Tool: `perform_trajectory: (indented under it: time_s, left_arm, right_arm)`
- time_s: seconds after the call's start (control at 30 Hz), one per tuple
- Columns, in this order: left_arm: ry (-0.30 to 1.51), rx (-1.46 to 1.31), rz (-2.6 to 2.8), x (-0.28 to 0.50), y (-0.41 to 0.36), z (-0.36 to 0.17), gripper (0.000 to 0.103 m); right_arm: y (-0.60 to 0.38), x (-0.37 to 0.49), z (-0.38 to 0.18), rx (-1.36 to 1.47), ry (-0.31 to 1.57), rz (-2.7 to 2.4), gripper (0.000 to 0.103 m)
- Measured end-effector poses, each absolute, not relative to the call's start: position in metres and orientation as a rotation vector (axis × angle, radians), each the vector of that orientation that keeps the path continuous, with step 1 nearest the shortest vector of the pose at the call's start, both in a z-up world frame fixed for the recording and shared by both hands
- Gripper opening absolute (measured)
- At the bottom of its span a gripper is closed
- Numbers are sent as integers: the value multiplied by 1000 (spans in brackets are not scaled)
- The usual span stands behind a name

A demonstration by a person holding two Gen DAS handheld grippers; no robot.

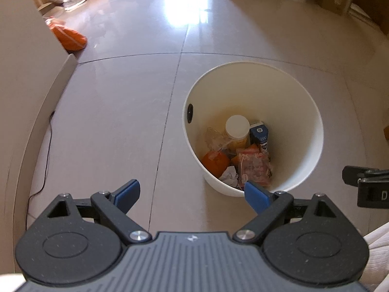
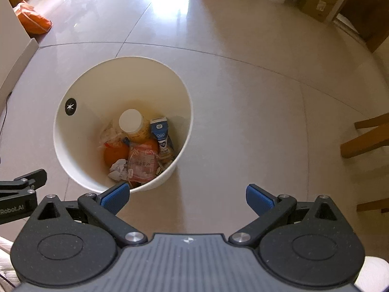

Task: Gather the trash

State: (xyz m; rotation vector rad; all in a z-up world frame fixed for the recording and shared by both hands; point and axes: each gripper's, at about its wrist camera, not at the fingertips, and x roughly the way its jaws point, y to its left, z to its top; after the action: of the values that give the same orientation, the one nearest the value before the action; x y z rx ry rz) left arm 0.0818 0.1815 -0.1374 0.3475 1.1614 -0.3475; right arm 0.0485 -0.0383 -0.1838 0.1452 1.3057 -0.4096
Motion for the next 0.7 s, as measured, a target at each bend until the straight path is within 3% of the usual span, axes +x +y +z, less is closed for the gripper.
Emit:
perform_trajectory:
  time_s: [0.7]
  left_arm:
    - [1127,376,-306,60,182,-96,96]
  right_arm:
    - [-34,26,-149,201,1251,-425,103]
